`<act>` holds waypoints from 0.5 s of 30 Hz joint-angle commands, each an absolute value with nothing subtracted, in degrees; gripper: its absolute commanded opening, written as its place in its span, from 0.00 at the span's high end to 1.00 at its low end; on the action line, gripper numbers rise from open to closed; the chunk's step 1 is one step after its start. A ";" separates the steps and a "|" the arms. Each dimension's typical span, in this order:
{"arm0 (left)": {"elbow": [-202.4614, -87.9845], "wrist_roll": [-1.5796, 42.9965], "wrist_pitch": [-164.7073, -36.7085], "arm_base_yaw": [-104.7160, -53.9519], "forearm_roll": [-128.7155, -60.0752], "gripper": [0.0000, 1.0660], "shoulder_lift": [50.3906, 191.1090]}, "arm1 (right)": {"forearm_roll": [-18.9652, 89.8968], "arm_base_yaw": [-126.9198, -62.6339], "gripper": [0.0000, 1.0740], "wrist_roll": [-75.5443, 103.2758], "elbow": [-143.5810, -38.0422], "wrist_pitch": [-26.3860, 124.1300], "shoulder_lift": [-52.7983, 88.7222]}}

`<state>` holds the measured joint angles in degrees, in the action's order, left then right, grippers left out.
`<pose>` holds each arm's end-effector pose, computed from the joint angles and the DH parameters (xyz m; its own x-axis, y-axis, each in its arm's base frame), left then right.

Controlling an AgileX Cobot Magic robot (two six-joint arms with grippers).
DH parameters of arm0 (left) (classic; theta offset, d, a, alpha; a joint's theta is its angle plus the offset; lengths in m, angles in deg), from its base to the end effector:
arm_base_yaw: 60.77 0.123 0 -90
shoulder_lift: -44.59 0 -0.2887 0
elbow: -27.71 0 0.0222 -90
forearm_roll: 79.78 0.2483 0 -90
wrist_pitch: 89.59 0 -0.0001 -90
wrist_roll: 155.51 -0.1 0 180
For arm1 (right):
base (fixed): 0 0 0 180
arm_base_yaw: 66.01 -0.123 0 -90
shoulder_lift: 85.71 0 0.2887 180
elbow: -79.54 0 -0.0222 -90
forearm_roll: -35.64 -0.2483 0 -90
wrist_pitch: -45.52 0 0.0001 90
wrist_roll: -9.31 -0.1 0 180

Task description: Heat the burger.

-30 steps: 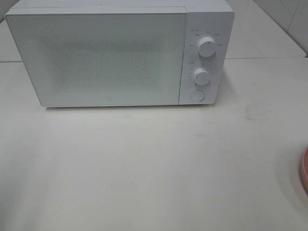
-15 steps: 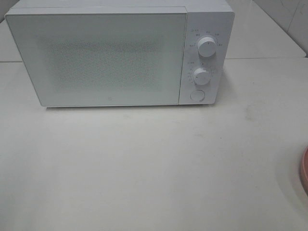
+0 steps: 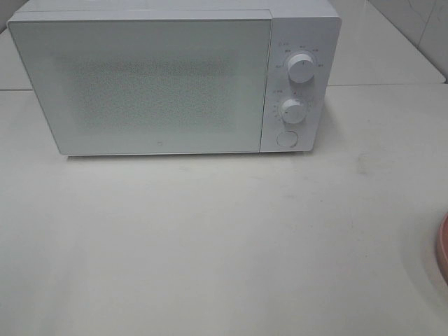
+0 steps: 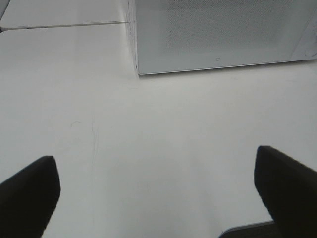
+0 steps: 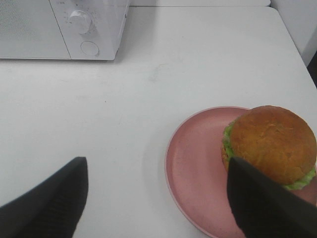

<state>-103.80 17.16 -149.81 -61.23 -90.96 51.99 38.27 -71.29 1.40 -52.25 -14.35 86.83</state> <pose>-0.0045 -0.0168 0.2751 -0.4276 0.0331 -0.9034 0.1726 0.9839 -0.0457 -0.0032 -0.0043 0.2757 -0.4325 0.0752 -0.8985 -0.0067 0.9962 0.0866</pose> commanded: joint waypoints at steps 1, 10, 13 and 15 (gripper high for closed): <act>-103.57 17.27 -149.12 -61.06 -91.53 0.06 50.62 | 38.04 -70.83 0.30 2.26 -52.25 -13.95 87.92; -103.57 17.27 -149.12 -61.06 -91.53 0.06 50.62 | 38.04 -70.83 0.30 2.26 -52.25 -13.95 87.81; -103.57 17.27 -149.12 -61.06 -91.53 0.06 50.62 | 38.04 -70.83 0.30 2.26 -52.25 -13.95 87.81; -103.57 17.27 -149.12 -61.06 -91.53 0.06 50.62 | 38.04 -70.83 0.30 2.26 -52.25 -13.95 87.81</act>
